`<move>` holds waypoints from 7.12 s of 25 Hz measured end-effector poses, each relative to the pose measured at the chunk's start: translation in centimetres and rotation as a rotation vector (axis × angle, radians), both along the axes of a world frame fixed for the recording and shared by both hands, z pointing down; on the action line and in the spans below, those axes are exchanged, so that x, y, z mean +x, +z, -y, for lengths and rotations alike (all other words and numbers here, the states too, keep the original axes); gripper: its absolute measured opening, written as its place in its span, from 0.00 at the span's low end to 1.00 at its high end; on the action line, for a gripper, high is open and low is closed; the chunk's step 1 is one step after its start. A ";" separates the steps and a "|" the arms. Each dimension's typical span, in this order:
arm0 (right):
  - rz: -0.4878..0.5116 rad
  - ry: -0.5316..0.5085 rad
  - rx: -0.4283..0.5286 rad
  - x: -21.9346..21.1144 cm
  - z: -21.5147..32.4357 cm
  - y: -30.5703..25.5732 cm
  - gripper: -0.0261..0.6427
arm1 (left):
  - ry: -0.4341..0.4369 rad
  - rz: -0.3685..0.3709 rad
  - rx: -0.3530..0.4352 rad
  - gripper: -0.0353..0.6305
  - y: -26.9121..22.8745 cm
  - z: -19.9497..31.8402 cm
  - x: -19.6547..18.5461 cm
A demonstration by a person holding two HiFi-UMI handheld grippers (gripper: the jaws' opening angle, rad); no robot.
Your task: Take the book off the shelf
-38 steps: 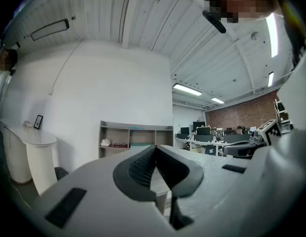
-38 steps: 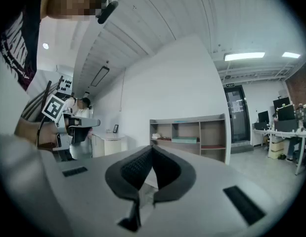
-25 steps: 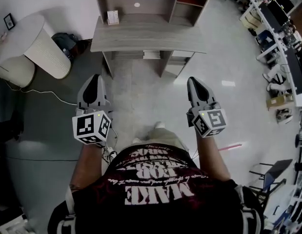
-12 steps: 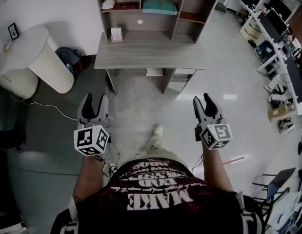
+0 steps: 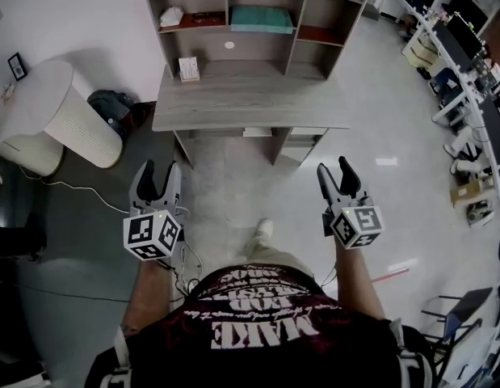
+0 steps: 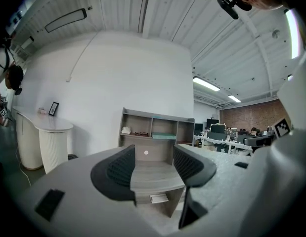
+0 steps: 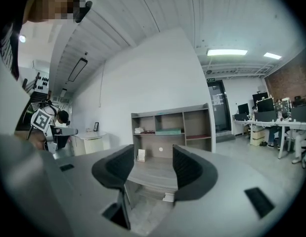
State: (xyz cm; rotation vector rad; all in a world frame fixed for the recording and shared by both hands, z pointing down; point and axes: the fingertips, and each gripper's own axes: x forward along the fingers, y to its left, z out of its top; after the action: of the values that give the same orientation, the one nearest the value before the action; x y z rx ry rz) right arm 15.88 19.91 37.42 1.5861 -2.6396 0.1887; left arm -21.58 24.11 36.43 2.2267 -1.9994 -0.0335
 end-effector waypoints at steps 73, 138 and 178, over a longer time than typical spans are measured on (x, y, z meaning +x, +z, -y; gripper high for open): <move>0.095 -0.096 -0.100 -3.8 39.9 1.6 0.39 | 0.113 0.011 -0.091 0.40 0.9 42.3 2.7; 0.216 -0.028 -0.330 -6.0 52.1 9.5 0.28 | 0.334 -0.143 -0.338 0.36 10.4 55.3 10.3; 0.170 0.025 -0.743 -7.1 44.1 37.9 0.27 | 0.373 -0.113 -0.628 0.36 37.8 48.1 9.4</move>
State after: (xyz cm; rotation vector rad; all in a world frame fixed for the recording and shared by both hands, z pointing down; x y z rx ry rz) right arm 8.83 -24.23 75.30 1.3635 -2.2174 1.1837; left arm -12.22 -23.99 74.26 2.0601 -1.2654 0.4352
